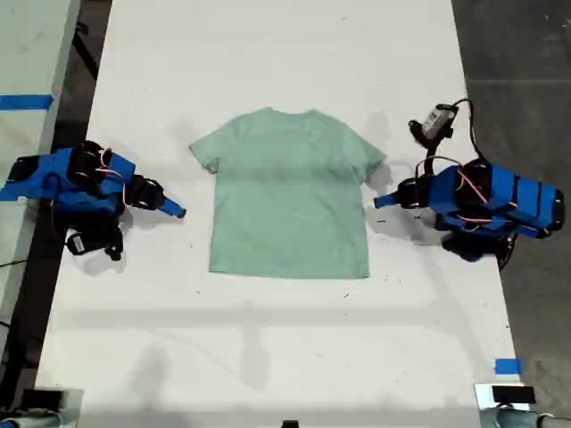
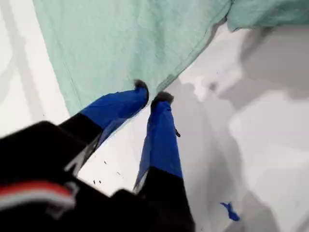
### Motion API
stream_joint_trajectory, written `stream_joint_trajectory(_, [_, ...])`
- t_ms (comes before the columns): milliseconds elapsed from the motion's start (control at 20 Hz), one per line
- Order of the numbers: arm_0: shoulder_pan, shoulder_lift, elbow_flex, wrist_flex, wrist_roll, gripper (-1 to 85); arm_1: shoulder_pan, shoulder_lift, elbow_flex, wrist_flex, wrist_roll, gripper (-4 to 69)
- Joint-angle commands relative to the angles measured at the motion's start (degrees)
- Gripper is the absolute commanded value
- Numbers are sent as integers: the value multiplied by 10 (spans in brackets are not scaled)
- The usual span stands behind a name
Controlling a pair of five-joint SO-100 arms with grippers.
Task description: Fold tshirt
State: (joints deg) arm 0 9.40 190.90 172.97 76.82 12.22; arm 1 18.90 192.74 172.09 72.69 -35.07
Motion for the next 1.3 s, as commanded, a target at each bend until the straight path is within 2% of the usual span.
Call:
stream_joint_trajectory(0, [-79, -1, -3, 2, -171, 6, -23, 4, -4, -31, 415, 6])
stream_joint_trajectory(500, [-91, -1, -4, 9, -171, 15, -25, 4, -7, -20, 420, 6])
stream_joint_trajectory(650, [-101, -1, -11, -10, -190, 1, -43, 4, -25, -20, 422, 6])
stream_joint_trajectory(850, [-132, -50, -47, -30, -180, 1, -51, -40, -70, -20, 409, 6])
stream_joint_trajectory(1050, [-152, -221, -151, -76, -151, 1, -19, -263, -231, -28, 338, 6])
stream_joint_trajectory(1250, [-197, -437, -338, -67, -74, 1, 50, -411, -366, -9, 230, 6])
